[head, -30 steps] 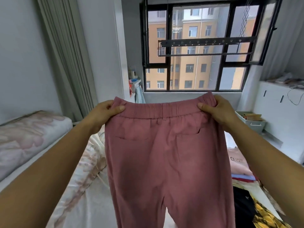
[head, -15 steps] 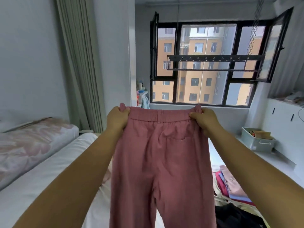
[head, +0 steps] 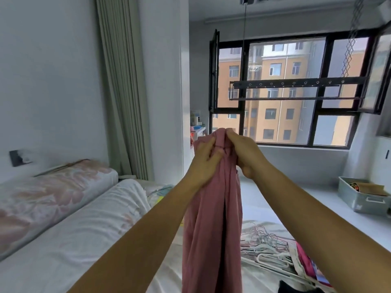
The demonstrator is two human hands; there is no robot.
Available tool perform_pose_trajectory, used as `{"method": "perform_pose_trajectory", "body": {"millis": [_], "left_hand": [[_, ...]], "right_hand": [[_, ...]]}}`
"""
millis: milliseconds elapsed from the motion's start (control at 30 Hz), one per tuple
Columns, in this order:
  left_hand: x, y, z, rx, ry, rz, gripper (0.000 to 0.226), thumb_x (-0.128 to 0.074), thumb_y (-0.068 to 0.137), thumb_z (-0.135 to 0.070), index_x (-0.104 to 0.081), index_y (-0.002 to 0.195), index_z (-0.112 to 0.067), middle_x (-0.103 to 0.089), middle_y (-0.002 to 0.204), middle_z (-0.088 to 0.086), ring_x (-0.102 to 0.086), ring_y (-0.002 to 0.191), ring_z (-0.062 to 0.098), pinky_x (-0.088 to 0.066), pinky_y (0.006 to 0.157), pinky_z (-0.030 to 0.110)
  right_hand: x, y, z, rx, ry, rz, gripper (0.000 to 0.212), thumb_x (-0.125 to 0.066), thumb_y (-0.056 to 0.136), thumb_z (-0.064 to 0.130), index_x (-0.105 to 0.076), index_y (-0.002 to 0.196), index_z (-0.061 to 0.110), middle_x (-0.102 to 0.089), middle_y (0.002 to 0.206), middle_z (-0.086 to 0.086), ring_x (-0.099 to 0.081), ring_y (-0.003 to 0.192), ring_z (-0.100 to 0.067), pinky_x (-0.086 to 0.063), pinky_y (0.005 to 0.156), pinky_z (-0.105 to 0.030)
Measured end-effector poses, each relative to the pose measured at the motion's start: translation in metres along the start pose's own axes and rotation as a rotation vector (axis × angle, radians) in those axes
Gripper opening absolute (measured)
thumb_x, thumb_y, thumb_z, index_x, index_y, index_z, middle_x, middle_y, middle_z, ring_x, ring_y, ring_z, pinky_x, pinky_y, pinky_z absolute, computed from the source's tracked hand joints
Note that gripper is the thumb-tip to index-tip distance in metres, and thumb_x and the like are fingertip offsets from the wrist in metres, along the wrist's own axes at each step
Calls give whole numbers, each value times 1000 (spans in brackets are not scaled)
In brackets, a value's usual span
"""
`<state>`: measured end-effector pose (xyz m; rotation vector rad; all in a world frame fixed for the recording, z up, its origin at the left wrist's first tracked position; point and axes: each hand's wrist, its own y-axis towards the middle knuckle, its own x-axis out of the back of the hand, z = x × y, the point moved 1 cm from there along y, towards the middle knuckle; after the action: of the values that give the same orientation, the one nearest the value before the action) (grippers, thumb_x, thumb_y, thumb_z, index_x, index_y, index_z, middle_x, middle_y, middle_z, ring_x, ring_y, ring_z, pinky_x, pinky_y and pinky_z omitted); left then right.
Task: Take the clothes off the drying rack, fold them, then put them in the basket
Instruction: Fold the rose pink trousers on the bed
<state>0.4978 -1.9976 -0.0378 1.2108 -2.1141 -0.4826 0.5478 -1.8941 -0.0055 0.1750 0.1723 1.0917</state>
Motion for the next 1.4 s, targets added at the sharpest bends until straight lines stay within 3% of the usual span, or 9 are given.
{"method": "perform_pose_trajectory", "body": {"millis": [100,200,333,467,533,767,933,1200,1400], "left_hand": [[-7,-10,4,-6,0,131,49,-35,101,-19,-20,147,-27,-29,144,-9,-22,136,4,-16,115,26],[-9,-17,6,60,-216,180,43,-36,100,-11,-33,140,-28,-44,121,-21,-43,116,-5,-33,105,17],[17,-9,31,218,-322,-259,27,-52,93,-9,-54,119,-12,-60,100,-3,-56,93,10,-46,75,10],[40,2,60,428,-233,-135,82,-66,82,-39,-22,146,-11,-40,143,5,-41,128,18,-32,106,34],[39,8,61,422,-354,3,89,-72,74,-48,-31,144,-10,-47,140,5,-46,127,19,-34,109,38],[33,43,35,363,-375,-241,34,-66,84,-13,-61,118,-6,-68,98,3,-65,84,13,-54,67,18],[46,71,24,289,-264,-398,32,-71,81,-17,-65,112,-10,-69,97,2,-64,87,15,-50,74,24],[59,10,129,477,-251,75,75,-90,41,-45,-63,107,-19,-73,97,-4,-69,94,16,-55,72,23],[97,23,211,529,-406,-26,64,-83,51,-34,-64,110,-18,-71,105,2,-66,101,24,-54,81,30]], "right_hand": [[5,1,-7,35,-75,-3,18,-61,90,30,-63,82,14,-64,77,0,-60,68,-9,-49,55,-19],[14,6,-9,56,-71,-51,5,-64,87,14,-64,89,10,-63,77,-2,-59,65,-10,-49,50,-15],[27,14,2,71,10,-46,13,-57,90,10,-62,80,15,-63,77,-3,-59,68,-13,-50,61,-20],[36,27,22,68,147,82,11,-56,91,13,-65,87,12,-67,84,-5,-63,75,-16,-53,70,-27],[40,37,30,66,215,122,12,-55,92,14,-66,89,11,-69,86,-6,-64,77,-18,-54,72,-29],[66,73,33,94,-83,132,17,-49,96,31,-64,92,22,-66,86,3,-60,82,-16,-49,76,-29],[55,93,30,70,33,259,13,-64,87,27,-65,88,14,-72,82,0,-69,75,-14,-58,75,-31],[11,144,-3,129,257,81,6,-68,85,13,-64,90,12,-72,72,2,-68,65,-9,-56,59,-23],[-21,194,-15,114,161,7,5,-68,84,13,-64,85,12,-70,77,0,-66,69,-11,-57,60,-24]]}}
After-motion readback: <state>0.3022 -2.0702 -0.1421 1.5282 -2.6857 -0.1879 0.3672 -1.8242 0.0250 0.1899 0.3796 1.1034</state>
